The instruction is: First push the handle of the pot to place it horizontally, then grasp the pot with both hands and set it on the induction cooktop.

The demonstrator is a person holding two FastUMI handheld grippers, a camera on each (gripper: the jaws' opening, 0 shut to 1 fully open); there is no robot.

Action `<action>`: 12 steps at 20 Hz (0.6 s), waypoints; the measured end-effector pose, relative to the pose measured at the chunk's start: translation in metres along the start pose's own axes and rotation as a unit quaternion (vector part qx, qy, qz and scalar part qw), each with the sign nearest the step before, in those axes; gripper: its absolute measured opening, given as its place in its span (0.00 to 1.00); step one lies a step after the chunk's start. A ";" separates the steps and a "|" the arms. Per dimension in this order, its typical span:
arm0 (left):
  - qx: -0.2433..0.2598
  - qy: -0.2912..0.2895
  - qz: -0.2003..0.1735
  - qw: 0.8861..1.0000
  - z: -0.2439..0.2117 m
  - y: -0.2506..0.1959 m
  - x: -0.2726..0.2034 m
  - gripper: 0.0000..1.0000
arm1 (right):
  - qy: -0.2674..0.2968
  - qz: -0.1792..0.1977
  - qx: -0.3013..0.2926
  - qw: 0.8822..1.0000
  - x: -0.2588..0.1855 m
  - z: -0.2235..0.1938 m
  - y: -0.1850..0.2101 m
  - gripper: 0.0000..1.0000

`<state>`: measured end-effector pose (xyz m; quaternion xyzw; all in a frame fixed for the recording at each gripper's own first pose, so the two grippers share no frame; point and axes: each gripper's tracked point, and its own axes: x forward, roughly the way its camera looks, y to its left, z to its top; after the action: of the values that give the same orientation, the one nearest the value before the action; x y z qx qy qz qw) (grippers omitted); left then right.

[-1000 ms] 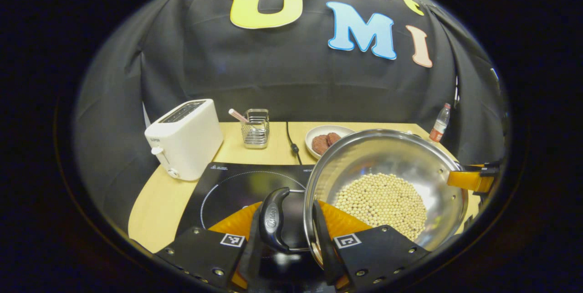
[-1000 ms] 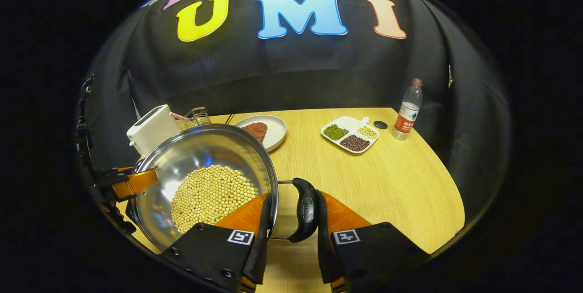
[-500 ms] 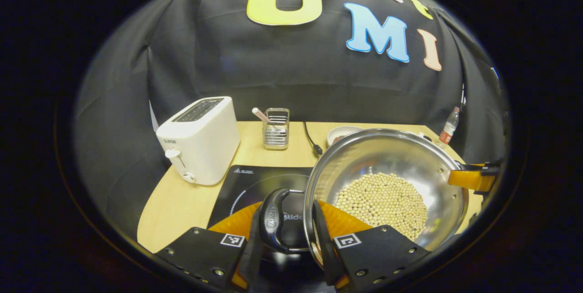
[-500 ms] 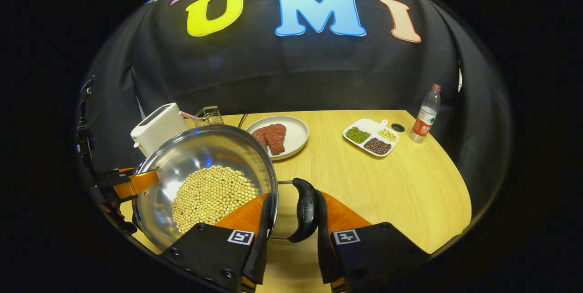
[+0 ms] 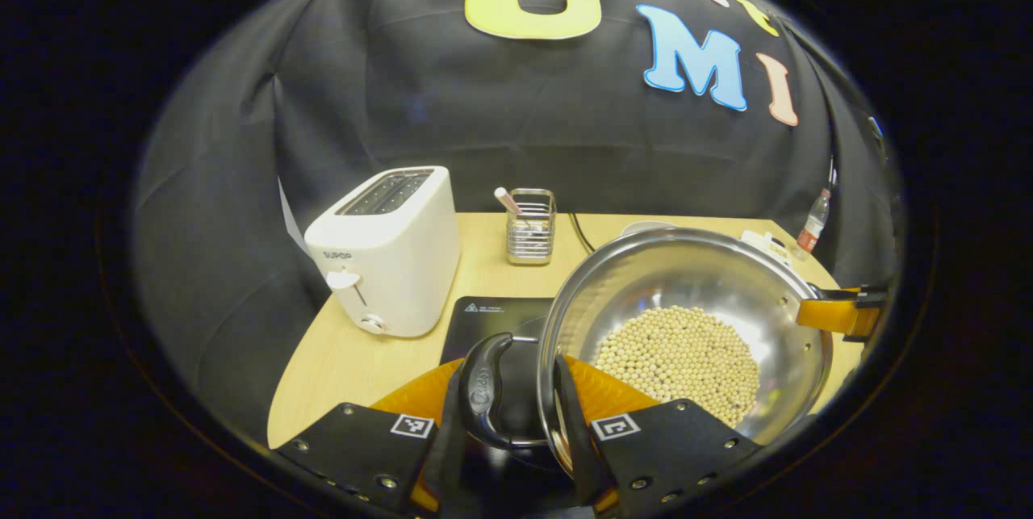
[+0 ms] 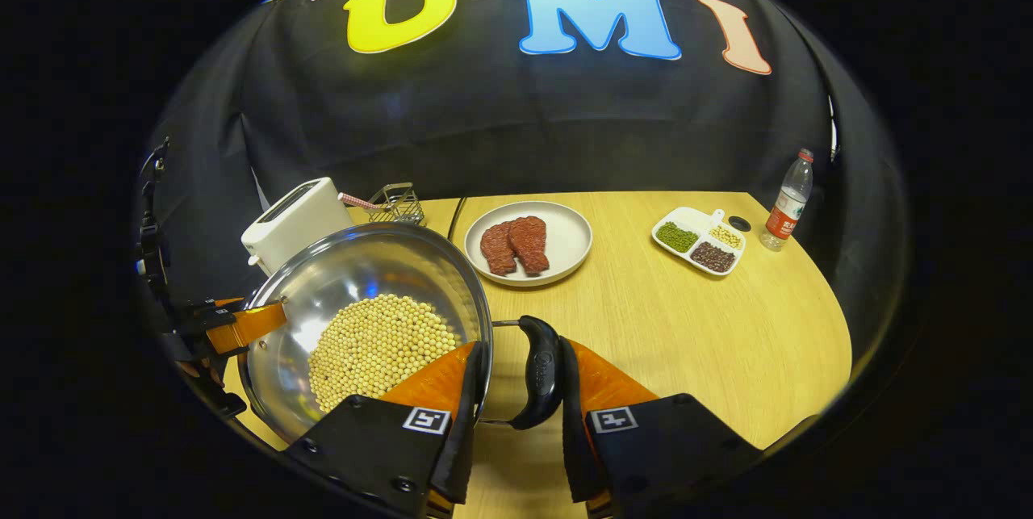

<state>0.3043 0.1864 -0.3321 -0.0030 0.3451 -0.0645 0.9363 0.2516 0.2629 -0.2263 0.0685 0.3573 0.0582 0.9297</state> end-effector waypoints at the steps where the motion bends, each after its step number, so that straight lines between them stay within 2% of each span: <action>1: 0.000 0.001 0.001 1.000 -0.001 0.005 0.003 0.55 | 0.001 0.002 0.000 1.000 0.003 0.000 0.005 0.49; 7: -0.004 0.008 0.007 1.000 -0.004 0.039 0.015 0.55 | 0.004 0.016 0.004 1.000 0.017 -0.001 0.036 0.49; 8: -0.004 0.009 0.008 1.000 -0.004 0.044 0.017 0.56 | 0.005 0.017 0.005 1.000 0.019 -0.002 0.039 0.45; 9: -0.002 0.011 0.009 1.000 -0.006 0.048 0.019 0.55 | 0.008 0.018 0.005 1.000 0.021 -0.004 0.043 0.48; 12: -0.001 0.016 0.010 1.000 -0.010 0.056 0.027 0.56 | 0.009 0.023 0.003 1.000 0.024 -0.007 0.052 0.49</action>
<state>0.3244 0.2396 -0.3600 0.0003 0.3599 -0.0548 0.9314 0.2614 0.3181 -0.2390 0.0793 0.3644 0.0791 0.9245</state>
